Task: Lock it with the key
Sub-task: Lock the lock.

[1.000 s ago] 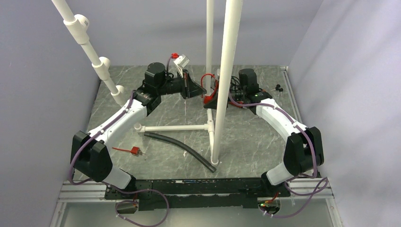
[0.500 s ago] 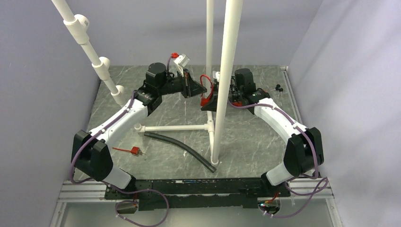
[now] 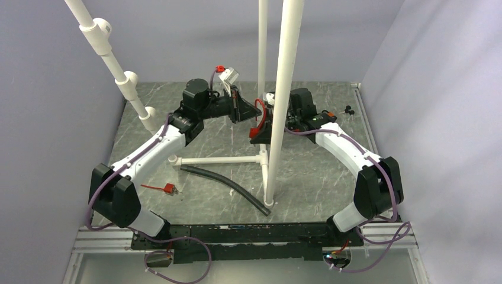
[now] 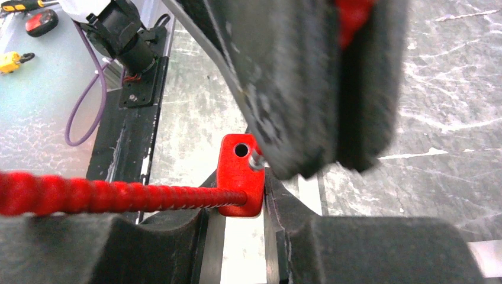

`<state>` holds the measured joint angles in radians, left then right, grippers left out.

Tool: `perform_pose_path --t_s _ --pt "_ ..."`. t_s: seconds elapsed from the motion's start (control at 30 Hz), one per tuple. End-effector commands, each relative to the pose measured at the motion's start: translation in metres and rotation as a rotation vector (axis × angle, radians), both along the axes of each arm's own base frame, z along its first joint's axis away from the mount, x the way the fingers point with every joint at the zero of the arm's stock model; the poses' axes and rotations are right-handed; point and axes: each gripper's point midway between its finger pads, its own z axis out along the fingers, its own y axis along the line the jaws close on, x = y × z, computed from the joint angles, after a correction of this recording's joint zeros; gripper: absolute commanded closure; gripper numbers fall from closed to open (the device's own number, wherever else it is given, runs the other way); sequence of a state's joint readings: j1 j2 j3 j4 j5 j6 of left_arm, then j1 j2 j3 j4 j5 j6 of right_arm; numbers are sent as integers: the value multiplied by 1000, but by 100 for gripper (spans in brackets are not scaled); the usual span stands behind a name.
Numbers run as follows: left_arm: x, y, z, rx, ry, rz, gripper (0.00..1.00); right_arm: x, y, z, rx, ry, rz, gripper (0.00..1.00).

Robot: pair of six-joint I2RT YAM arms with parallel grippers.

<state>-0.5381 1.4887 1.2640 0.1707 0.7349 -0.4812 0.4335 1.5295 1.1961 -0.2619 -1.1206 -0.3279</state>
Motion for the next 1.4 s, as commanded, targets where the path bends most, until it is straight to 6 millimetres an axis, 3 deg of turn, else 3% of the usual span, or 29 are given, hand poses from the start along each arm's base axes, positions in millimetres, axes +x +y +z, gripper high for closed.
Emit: perform_pose_path --t_s 0.0,0.63,1.17,1.37 --pt "-33 3 31 -18 -97 -72 100 8 0 19 33 -29 -2 100" --pt "-37 -5 -6 64 -47 -116 100 5 2 30 60 -11 18 100" --pt "-34 -2 -35 134 -43 -99 100 1 2 37 74 -29 41 100" --pt "-42 1 -44 163 -46 -125 100 3 2 40 80 -27 36 100"
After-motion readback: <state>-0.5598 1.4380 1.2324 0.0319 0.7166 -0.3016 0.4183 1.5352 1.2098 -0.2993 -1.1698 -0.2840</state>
